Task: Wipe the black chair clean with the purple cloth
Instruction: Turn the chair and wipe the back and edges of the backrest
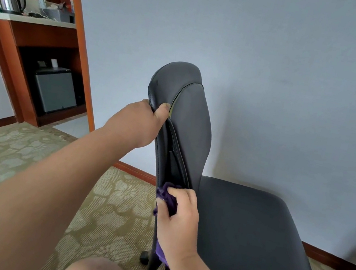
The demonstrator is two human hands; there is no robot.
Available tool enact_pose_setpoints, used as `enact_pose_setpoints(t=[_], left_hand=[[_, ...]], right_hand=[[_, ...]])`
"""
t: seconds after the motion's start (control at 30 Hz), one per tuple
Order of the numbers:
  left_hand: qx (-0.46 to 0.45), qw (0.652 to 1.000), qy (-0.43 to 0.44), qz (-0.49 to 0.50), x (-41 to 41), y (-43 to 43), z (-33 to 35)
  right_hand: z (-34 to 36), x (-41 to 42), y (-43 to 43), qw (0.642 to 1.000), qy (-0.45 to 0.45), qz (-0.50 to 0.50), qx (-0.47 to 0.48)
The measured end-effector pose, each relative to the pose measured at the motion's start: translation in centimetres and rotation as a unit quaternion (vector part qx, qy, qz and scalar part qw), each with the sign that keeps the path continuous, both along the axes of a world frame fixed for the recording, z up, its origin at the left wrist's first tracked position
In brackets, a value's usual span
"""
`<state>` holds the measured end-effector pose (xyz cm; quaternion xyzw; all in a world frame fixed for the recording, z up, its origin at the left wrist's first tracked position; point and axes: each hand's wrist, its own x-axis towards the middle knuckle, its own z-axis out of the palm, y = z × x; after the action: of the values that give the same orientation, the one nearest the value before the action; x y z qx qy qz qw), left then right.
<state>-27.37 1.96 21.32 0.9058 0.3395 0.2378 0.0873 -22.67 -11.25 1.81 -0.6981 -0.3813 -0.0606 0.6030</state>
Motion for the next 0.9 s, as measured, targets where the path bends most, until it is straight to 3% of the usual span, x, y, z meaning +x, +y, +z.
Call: enact_pose_setpoints(t=[0.17, 0.33, 0.4, 0.53, 0.63, 0.9], left_hand=[[-0.032, 0.998, -0.057, -0.009, 0.0, 0.1, 0.1], [-0.031, 0.999, -0.017, -0.011, -0.1, -0.1, 0.3], [-0.031, 0.999, -0.003, -0.007, -0.1, -0.1, 0.3], [-0.049, 0.999, -0.014, 0.0, -0.4, 0.0, 0.6], [-0.059, 0.997, 0.057, -0.011, -1.0, 0.4, 1.6], [-0.055, 0.998, 0.031, 0.013, -0.4, 1.9, 6.3]], right_hand=[[3.9, -0.7, 2.0, 0.992, -0.054, -0.015, 0.111], [1.2, 0.2, 0.8, 0.98, -0.194, 0.03, -0.037], [-0.2, 0.3, 0.1, 0.989, -0.134, 0.045, -0.045], [2.0, 0.4, 0.1, 0.995, 0.035, 0.068, 0.07], [6.8, 1.8, 0.5, 0.99, 0.023, 0.013, 0.139], [16.0, 5.5, 1.8, 0.986, 0.02, 0.045, 0.158]])
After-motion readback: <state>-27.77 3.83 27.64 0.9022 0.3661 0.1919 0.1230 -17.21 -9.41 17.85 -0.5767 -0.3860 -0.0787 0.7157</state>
